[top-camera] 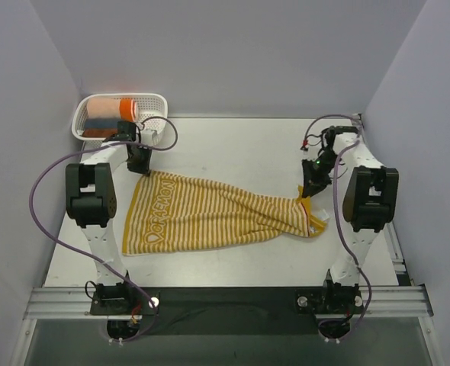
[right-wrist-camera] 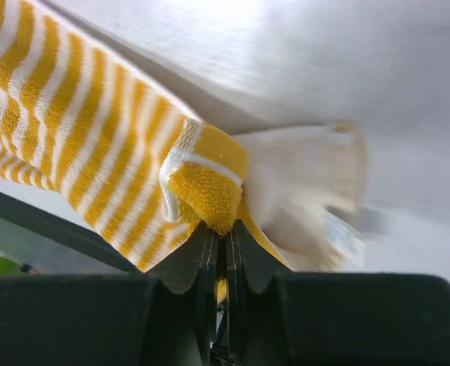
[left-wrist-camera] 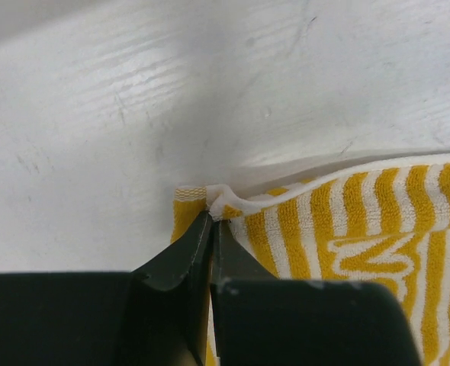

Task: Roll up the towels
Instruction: Flatten the towel

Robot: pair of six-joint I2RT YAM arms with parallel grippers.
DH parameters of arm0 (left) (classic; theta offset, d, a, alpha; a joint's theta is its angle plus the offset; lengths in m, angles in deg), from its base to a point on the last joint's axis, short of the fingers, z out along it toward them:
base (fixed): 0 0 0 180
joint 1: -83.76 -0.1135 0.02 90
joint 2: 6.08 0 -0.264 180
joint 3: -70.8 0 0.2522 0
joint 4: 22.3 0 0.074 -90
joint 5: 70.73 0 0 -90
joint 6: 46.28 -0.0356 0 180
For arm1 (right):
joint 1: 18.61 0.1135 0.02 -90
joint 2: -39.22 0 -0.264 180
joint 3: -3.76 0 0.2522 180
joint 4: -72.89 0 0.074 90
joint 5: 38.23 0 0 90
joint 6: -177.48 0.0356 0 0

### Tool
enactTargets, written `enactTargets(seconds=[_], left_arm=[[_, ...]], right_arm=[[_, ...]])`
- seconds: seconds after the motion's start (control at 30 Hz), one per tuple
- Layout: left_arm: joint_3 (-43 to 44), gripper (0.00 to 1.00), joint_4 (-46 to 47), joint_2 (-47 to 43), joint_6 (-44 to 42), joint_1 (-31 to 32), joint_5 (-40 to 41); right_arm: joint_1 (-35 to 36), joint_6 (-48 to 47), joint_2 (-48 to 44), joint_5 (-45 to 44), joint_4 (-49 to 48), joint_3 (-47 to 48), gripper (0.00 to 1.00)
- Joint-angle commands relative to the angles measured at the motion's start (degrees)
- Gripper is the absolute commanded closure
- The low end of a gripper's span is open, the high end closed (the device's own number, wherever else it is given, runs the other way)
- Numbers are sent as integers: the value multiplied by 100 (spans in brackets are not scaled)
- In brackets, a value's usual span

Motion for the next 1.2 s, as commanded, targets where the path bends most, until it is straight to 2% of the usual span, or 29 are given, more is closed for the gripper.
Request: enactTargets(seconds=[0.0,0.13,0.33,0.53,0.63,0.9,1.07,1.17], left_arm=[[-78,100,-235,-381,275,-391,-380],[36,100,-147,-645,530,-663,-794],[54,100,318,-1207,803,-857,-1146],[19,100,433,-1655,952,-893,-1471],[-157,100,451,-2112,1049,-928,-1568],[-1439,100,188,-4440,1347,-1621,-2181],[-1703,100,-199,-5680,1427,-2122,-2587],[-1809,100,-366,-6407,1418,-2185,-2510]], right_arm=[[-862,83,-715,253,251,474,100],[-1566,320,-830,596,119,887,100],[-2359,883,-970,649,-258,1362,100],[-2588,971,-1128,719,-408,1275,100],[-2790,1024,-1488,825,-549,1108,100],[-3729,822,-3447,1396,-716,-42,100],[-4301,620,-4702,1668,-733,-659,100],[-4723,602,-5300,1940,-734,-888,100]])
